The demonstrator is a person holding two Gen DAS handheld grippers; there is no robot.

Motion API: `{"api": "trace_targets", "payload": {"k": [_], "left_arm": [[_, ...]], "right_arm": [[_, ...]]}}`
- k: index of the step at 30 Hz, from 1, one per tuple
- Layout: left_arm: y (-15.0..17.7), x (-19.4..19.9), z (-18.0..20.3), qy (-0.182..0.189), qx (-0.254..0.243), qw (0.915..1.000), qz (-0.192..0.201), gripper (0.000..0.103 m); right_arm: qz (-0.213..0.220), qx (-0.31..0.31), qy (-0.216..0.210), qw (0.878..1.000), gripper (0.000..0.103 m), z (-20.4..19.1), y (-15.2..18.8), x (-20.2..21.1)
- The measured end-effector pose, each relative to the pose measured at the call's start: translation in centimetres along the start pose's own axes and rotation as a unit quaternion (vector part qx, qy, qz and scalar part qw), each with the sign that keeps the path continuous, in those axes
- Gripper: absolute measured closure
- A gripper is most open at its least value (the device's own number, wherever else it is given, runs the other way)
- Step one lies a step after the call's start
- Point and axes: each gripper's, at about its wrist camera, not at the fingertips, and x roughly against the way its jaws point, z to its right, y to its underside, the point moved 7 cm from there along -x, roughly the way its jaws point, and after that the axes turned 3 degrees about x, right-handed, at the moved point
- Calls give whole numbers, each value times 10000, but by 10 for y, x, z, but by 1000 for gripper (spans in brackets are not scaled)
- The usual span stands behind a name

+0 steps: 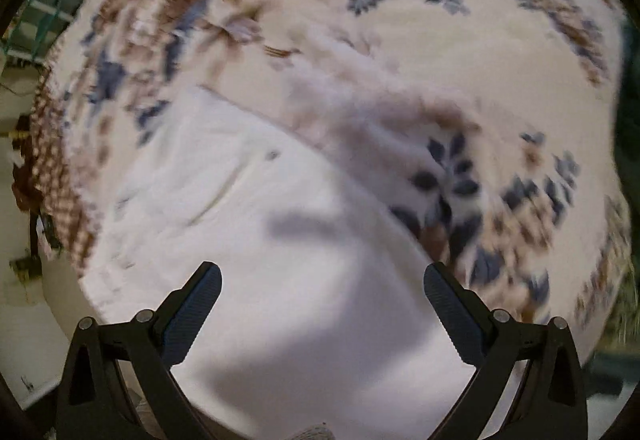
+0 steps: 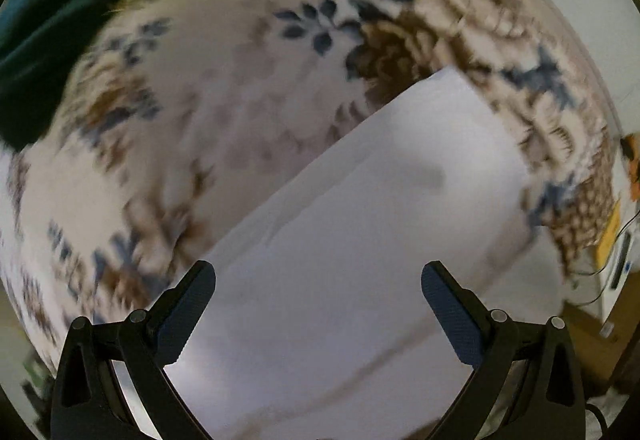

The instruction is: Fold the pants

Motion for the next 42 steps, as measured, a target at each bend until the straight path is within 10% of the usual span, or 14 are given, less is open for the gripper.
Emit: {"api": "trace_targets", "payload": {"k": [9,11,15,16,29,35,42], "left_arm": [[-40,-63,10,-420,251,9983,-310,1],[-40,-59,6,-362,160,9990,-220,14],[-37,-29,-7,211,121,9994,242,85],[-33,-20,-12,395,136,9986,329,92],[64,101,-139,2574,353,9585,1178,100],[147,73,-203,2836,414,9507,1181,100],[202,-24,-261,2547,648,9641,378,100]], "right_arm": [[-585,-379,272,9972,6,-12,-39,-98],[-541,-311,319,9975,17,-12,-42,-104],[-281,-211,379,9987,91,-4,-41,-97],[-251,-240,338,9988,94,-1,-39,-94],[577,181,-299,9977,98,70,52,0],[695,343,-107,9969,99,136,132,43],[369,848,641,9936,99,192,189,-20]]}}
